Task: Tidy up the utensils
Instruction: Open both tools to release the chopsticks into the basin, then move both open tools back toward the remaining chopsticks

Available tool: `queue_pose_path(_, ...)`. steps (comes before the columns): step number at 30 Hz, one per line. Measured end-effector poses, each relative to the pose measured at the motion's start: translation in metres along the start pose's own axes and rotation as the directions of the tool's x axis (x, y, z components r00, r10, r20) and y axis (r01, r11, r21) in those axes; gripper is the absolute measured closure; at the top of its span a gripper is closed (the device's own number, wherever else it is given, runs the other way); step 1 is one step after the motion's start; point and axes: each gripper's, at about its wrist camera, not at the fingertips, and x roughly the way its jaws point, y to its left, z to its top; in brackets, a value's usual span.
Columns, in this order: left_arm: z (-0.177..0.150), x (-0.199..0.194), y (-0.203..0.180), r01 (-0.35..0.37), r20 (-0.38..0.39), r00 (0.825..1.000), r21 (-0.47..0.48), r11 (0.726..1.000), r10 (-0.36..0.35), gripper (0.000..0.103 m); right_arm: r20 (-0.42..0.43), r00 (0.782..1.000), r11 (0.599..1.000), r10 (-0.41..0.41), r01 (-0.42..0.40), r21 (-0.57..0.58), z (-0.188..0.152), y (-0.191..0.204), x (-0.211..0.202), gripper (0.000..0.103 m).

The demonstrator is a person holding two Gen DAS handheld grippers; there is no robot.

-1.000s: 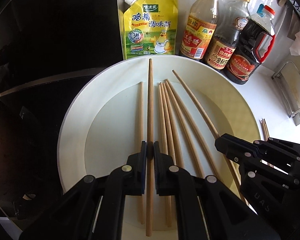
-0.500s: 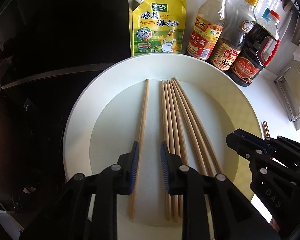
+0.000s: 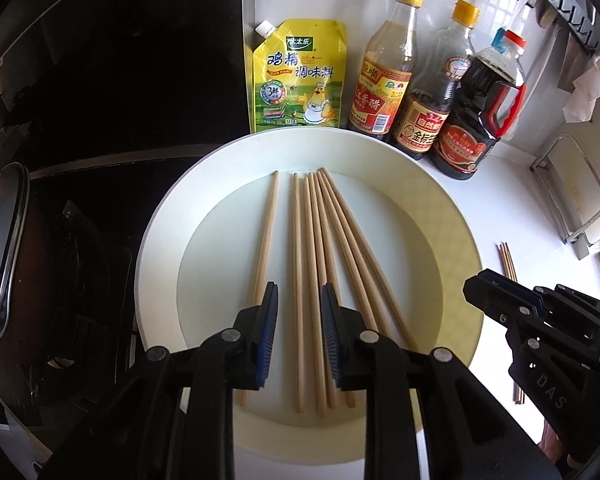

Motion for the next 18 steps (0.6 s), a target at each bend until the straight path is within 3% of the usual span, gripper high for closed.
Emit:
queue_pose_path(9, -0.016, -0.015, -0.028, 0.019, 0.010, 1.000, 0.034, 0.999, -0.020, 0.065, 0.018, 1.000, 0.999, -0.010, 0.009, 0.038, -0.029, -0.024, -0.024, 0.085)
queue_pose_path(13, -0.023, -0.019, -0.051, 0.022, 0.020, 1.000, 0.068, 0.997, -0.023, 0.046, 0.027, 0.999, 0.998, -0.025, 0.023, 0.066, -0.043, -0.045, -0.034, 0.079)
queue_pose_path(18, -0.026, -0.022, -0.085, 0.045, 0.030, 0.998, 0.113, 0.993, -0.048, 0.041, 0.027, 0.997, 0.991, -0.078, 0.074, 0.109, -0.065, -0.084, -0.047, 0.078)
